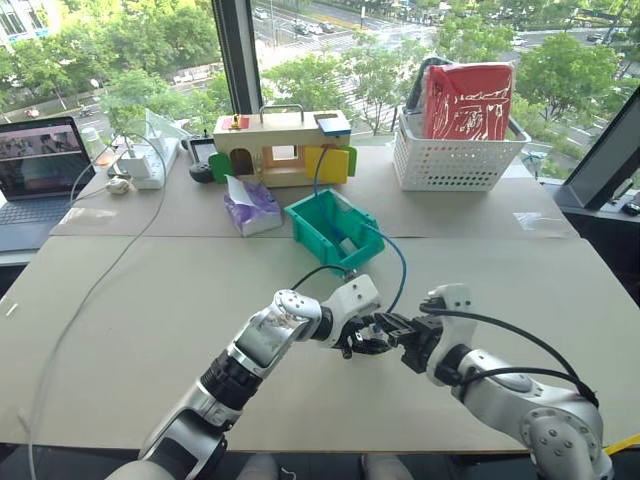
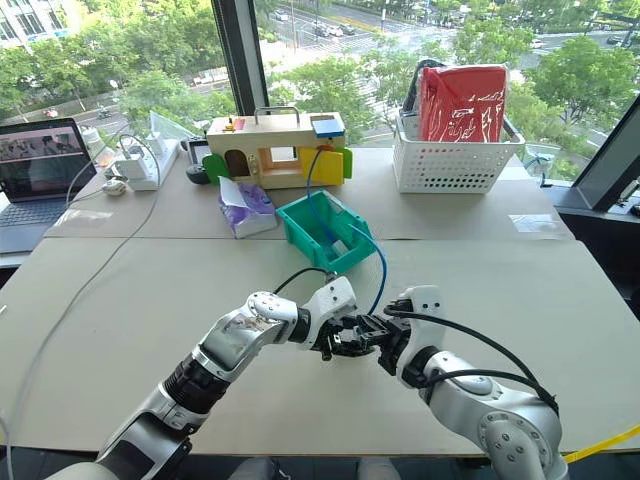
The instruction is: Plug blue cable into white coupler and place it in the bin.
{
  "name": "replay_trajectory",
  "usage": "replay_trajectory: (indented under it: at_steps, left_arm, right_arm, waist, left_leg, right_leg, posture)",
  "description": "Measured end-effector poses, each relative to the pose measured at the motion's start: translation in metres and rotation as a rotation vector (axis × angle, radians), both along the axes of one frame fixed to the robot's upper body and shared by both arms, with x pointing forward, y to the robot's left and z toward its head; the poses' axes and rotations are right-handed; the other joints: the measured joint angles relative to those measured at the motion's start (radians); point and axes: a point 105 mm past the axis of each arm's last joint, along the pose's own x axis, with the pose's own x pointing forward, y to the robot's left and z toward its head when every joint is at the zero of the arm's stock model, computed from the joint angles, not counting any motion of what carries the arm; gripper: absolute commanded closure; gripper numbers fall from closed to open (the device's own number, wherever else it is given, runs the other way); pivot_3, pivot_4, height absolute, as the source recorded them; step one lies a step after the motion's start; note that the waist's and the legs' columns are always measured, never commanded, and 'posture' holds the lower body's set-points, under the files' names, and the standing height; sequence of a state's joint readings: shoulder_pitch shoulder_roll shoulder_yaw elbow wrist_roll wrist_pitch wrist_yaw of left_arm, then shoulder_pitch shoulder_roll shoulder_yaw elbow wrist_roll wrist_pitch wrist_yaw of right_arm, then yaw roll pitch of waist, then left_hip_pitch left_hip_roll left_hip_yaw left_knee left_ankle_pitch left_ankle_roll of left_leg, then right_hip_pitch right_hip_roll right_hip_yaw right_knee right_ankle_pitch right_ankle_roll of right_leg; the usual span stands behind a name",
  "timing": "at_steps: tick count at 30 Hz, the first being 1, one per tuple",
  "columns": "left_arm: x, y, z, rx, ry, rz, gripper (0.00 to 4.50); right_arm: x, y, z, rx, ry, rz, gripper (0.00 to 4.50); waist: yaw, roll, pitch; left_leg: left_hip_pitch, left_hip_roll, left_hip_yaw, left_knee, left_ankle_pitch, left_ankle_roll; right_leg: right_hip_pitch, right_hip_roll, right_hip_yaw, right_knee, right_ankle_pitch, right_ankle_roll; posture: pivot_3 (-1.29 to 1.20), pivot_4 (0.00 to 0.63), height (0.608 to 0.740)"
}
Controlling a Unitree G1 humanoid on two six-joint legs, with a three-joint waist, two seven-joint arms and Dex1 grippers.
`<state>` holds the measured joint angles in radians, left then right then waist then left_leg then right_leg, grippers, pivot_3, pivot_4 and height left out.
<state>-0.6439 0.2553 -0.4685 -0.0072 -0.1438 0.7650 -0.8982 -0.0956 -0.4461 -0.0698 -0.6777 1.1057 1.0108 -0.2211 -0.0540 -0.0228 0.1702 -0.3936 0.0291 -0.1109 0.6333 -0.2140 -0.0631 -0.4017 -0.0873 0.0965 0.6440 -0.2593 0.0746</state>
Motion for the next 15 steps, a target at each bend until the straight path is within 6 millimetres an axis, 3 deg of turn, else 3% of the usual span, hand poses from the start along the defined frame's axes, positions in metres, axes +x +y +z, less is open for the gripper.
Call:
replay_trajectory:
  at_steps: [2, 5, 11, 15]
  left_arm:
    - [0.001, 0.02, -0.002, 0.017, 0.02, -0.013, 0.85]
    - [0.008, 0.05, -0.004, 0.028, 0.02, 0.013, 0.85]
    - [0.013, 0.077, 0.0, -0.008, -0.066, 0.022, 0.85]
    - [0.003, 0.103, -0.01, -0.042, -0.043, 0.075, 0.85]
  right_arm:
    - [0.009, -0.005, 0.008, 0.02, -0.001, -0.003, 4.5]
    - [0.026, -0.018, 0.04, 0.005, -0.086, -0.019, 4.5]
    - [0.057, -0.022, 0.095, -0.049, -0.249, 0.054, 4.5]
    - [0.092, -0.018, 0.121, -0.121, -0.34, 0.096, 4.5]
  waist:
    - [-0.009, 0.001, 0.0]
    - [-0.012, 0.001, 0.001]
    - [-0.006, 0.001, 0.001]
    - [-0.021, 0.002, 0.002]
  left_leg:
    - [0.0, 0.0, 0.0, 0.0, 0.0, 0.0]
    - [-0.001, 0.001, 0.0, 0.0, 0.0, 0.0]
    - [-0.003, 0.001, 0.0, -0.001, 0.0, 0.0]
    - [-0.003, 0.001, 0.002, -0.002, 0.0, 0.0]
  right_leg:
    - [-0.001, 0.001, 0.0, 0.001, 0.001, -0.001]
    - [-0.002, 0.001, 0.0, 0.001, 0.001, -0.001]
    - [-0.002, 0.0, 0.0, -0.002, 0.002, -0.003]
    - [-0.004, 0.0, 0.001, -0.002, 0.002, -0.004]
  posture:
    - [0.0, 0.15, 0.74]
    - [0.0, 0.15, 0.74]
    - [0.0, 0.15, 0.74]
    - [0.0, 0.15, 0.74]
